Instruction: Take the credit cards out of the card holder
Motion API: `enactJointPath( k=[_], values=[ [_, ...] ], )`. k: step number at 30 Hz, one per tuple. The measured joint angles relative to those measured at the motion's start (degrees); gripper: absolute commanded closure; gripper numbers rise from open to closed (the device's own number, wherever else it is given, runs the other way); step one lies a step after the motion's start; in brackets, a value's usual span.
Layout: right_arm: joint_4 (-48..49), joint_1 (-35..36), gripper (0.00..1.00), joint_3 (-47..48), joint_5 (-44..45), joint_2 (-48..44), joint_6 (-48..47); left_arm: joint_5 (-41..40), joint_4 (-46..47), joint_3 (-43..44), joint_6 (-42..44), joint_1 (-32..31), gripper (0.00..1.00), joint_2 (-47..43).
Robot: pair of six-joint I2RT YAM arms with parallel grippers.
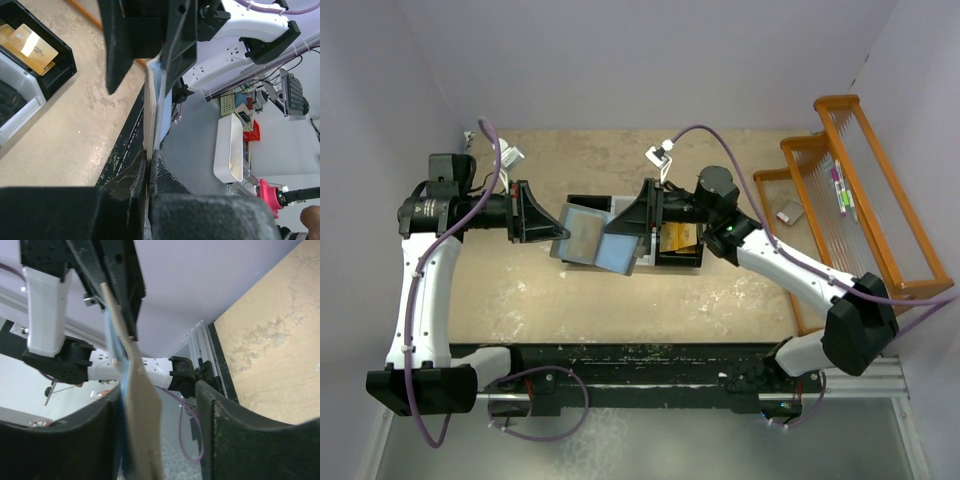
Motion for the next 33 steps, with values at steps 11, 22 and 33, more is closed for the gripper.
enactJointPath(
  k=[11,22,33],
  values=[
    [11.28,1.70,0.12,-0.96,-0.94,2.82,4.28,1.64,-0.39,0.00,-0.13,0.00,1.00,0.02],
    [6.23,2.34,0.18,0.15,-1.22,1.38,1.14,1.64,-0.42,0.04,-1.38,0.00,1.00,0.04],
    [-9.38,6.40,0.44,10.08,10.43,4.11,-8.17,0.13,-0.66,0.15,-1.40,0.04,1.00,0.00]
  ],
)
